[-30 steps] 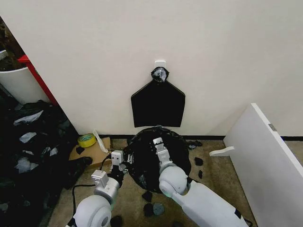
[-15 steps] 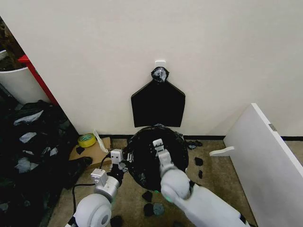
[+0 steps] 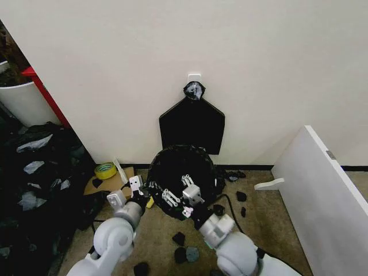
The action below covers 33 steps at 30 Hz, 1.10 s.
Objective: Place the garbage bag over the trash bin.
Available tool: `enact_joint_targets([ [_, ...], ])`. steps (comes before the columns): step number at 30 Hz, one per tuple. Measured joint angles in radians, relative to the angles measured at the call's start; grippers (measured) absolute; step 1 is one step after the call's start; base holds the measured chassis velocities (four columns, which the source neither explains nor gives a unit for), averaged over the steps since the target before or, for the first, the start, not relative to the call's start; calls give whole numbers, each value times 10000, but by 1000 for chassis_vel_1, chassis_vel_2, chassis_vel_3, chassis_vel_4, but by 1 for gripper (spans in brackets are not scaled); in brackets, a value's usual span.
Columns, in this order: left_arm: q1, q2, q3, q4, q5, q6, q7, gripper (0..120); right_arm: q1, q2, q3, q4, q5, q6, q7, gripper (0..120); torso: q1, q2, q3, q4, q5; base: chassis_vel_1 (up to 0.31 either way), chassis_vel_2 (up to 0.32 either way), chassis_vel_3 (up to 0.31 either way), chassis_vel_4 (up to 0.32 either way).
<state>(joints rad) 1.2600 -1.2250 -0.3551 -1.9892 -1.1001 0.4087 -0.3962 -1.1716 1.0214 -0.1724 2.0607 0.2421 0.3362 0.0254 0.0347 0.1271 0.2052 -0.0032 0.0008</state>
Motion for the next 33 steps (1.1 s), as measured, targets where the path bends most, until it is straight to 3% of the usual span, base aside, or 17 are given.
enact_joint_targets([
  [3,-219,-208,-530,201,-903,486,-369,0,-301,-63,236,226,-577,-102,886,79,0,0,0,0,-1,0,0,0,0],
  [8,-729,-527,-2112,730,-3401,1779,-1668,0,-1274,-250,620,595,-1880,-1265,4103,98,0,0,0,-2,0,0,0,0,0],
  [12,-783,-519,-2696,820,-4365,2343,-2122,0,-1578,-324,540,494,-1801,-1714,4846,100,0,0,0,2,-2,0,0,0,0],
  [17,-798,-474,-3241,690,-5770,3189,-2707,0,-1712,-285,225,126,-1628,-1760,4839,100,0,0,0,-1,-3,0,0,0,0],
  [21,-592,-401,-3513,430,-6542,3345,-3090,0,-1613,-60,-7,-401,-1543,-1273,4190,100,0,0,0,1,-1,0,0,0,0],
  [33,-143,-233,-3221,16,-6363,3322,-2818,0,-1365,474,93,-1052,-928,23,2341,100,0,0,0,-1,-1,0,0,0,0],
])
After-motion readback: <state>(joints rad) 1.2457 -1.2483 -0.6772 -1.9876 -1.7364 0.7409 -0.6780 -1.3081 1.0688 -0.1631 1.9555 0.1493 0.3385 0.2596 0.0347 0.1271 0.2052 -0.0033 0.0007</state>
